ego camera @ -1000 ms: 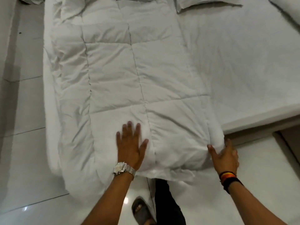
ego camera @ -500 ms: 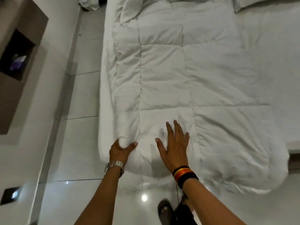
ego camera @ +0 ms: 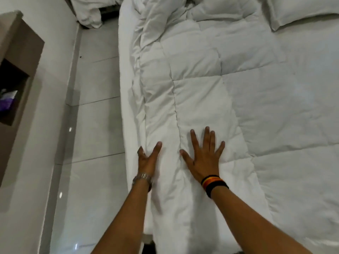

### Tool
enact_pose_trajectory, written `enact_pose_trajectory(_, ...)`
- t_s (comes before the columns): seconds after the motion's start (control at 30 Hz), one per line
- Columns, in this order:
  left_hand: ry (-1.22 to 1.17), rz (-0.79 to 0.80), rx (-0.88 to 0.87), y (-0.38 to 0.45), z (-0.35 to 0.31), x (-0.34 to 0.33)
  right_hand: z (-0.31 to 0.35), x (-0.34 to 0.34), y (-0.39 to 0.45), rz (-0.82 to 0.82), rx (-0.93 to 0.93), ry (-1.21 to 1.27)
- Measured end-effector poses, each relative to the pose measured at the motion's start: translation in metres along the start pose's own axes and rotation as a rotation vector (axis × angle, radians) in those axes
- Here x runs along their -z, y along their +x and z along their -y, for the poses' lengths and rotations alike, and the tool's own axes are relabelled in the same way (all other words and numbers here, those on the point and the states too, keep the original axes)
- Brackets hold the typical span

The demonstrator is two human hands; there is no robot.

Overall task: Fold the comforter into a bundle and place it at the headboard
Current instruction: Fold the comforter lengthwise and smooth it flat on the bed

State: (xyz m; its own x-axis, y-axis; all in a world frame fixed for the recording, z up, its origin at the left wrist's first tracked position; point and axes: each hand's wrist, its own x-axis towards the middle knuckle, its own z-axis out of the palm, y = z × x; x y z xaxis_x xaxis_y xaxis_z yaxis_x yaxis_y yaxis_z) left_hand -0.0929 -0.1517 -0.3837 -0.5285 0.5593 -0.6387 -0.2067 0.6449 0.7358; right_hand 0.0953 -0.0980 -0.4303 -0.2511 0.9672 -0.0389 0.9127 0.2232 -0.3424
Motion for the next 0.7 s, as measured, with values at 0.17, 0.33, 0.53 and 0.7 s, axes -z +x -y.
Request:
enact_pose_trajectory(0.17, 0.111, 0.086, -0.010, 0.068, -0.019, -0.001, 0.032, -0.034, 0.019, -0.015, -0.175, -0.066)
enact_pose_trajectory(0.33, 0.230, 0.174, 0.021, 0.047, 0.009, 0.057, 0.063, -0.047, -0.029, 0.103, -0.189, -0.135)
enact_pose_trajectory(0.53, 0.188, 0.200, -0.090, 0.095, -0.082, 0.085, 0.115, 0.005, 0.035, -0.044, -0.305, 0.034)
enact_pose_trajectory(0.7, 0.097, 0.088, 0.009, 0.199, -0.194, 0.071, 0.163, 0.040, 0.128, -0.258, -0.292, 0.188)
